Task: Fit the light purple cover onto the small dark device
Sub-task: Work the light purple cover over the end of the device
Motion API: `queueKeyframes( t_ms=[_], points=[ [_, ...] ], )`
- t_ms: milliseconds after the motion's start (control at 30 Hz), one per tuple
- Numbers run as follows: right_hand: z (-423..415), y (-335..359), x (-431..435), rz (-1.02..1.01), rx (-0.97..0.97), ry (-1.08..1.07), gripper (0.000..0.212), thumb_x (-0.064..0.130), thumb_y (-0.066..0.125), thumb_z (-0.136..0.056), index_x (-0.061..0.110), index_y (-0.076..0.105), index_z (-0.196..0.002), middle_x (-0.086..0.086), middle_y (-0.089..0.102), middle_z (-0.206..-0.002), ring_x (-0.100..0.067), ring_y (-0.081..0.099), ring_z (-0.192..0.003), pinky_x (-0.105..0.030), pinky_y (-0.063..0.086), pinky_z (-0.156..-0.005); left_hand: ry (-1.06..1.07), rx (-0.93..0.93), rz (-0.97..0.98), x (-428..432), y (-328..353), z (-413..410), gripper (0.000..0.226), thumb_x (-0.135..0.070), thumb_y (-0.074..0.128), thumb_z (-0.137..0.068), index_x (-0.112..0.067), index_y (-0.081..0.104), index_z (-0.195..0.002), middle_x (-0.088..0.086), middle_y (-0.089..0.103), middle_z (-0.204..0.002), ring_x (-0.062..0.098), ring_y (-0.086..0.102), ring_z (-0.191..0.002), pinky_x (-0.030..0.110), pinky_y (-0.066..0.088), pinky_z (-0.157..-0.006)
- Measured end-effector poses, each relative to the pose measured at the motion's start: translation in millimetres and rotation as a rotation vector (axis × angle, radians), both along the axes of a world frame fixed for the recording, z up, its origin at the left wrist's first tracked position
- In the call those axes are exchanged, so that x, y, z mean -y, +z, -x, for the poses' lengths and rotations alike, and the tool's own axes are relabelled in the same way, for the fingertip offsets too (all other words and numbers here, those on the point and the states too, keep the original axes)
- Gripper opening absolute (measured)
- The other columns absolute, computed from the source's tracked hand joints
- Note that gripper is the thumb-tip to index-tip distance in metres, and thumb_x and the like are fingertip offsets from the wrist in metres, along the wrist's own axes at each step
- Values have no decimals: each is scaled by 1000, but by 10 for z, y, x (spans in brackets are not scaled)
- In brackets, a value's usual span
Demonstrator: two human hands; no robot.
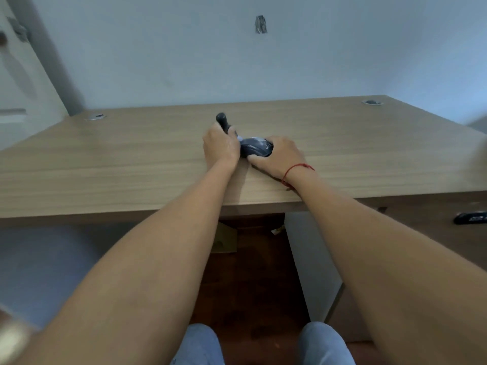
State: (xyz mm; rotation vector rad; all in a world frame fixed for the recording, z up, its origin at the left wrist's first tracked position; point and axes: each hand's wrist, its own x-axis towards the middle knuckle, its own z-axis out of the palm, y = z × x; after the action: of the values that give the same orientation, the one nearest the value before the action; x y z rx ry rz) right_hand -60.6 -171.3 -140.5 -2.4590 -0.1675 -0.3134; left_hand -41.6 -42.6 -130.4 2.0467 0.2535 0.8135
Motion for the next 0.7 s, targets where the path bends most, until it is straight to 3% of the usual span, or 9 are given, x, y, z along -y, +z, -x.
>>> queueKeyframes(
  t_ms=[67, 200, 300, 400, 500, 567, 600, 700],
  points=[
    [-6, -7, 1, -14, 7, 4, 41, 54, 68, -72, 23, 69, -99, -1, 72, -94, -25, 67, -90, -43, 56, -86, 50, 16, 57, -35, 11, -6, 29, -23, 55, -90, 5, 60, -99, 22, 66, -105, 37, 60, -103, 37, 45, -82],
    [-46, -27, 20, -9, 12, -4, 45, 58, 70, -74, 23, 70, -101, -2, 74, -98, -26, 68, -94, -40, 55, -86, -63, 174, 148, 29, 48, 53, 23, -25, 60, -86, -2, 63, -86, 12, 68, -84, 26, 63, -82, 28, 46, -74],
    [-36, -28, 12, 60, 34, -26, 52, 63, 67, -79, 20, 68, -109, -4, 72, -102, -27, 66, -97, -35, 51, -83, -7, 80, 43, 2, 2, 25, 27, -24, 60, -85, 2, 63, -90, 18, 70, -93, 32, 63, -90, 35, 48, -76],
    [-20, -31, 7, -18, 18, -15, 34, 51, 62, -83, 20, 69, -96, -4, 72, -93, -29, 67, -94, -35, 51, -80, 63, 47, 129, -63, -17, -4, 29, -24, 61, -84, 4, 63, -89, 19, 70, -93, 33, 64, -91, 34, 48, -75],
    [-35, -29, 9, -61, 7, -19, 32, 49, 60, -82, 20, 69, -93, -4, 72, -92, -30, 67, -91, -37, 53, -83, 19, 170, 297, -42, 38, 9, 22, -25, 64, -82, -3, 64, -80, 10, 70, -81, 20, 65, -75, 22, 49, -69],
    [-38, -34, 6, -37, 18, -20, 30, 51, 61, -83, 21, 65, -87, -3, 71, -90, -29, 65, -90, -36, 52, -82, -41, 156, 295, -7, 60, 44, 17, -24, 66, -79, -8, 62, -75, 0, 65, -69, 12, 61, -64, 7, 42, -55],
    [-34, -36, 2, -31, 19, -22, 29, 51, 61, -85, 22, 63, -85, -2, 68, -87, -29, 65, -89, -36, 51, -81, -57, 124, 261, -3, 55, 52, 18, -24, 66, -78, -7, 62, -74, -2, 63, -66, 14, 61, -64, 6, 41, -51],
    [-39, -44, 2, -34, 16, -38, 31, 50, 60, -87, 20, 65, -89, -1, 65, -85, -26, 63, -87, -37, 52, -82, 26, 18, 138, -42, -4, 26, 26, -25, 63, -77, 0, 64, -80, 13, 69, -79, 30, 64, -78, 27, 45, -64]
  ],
)
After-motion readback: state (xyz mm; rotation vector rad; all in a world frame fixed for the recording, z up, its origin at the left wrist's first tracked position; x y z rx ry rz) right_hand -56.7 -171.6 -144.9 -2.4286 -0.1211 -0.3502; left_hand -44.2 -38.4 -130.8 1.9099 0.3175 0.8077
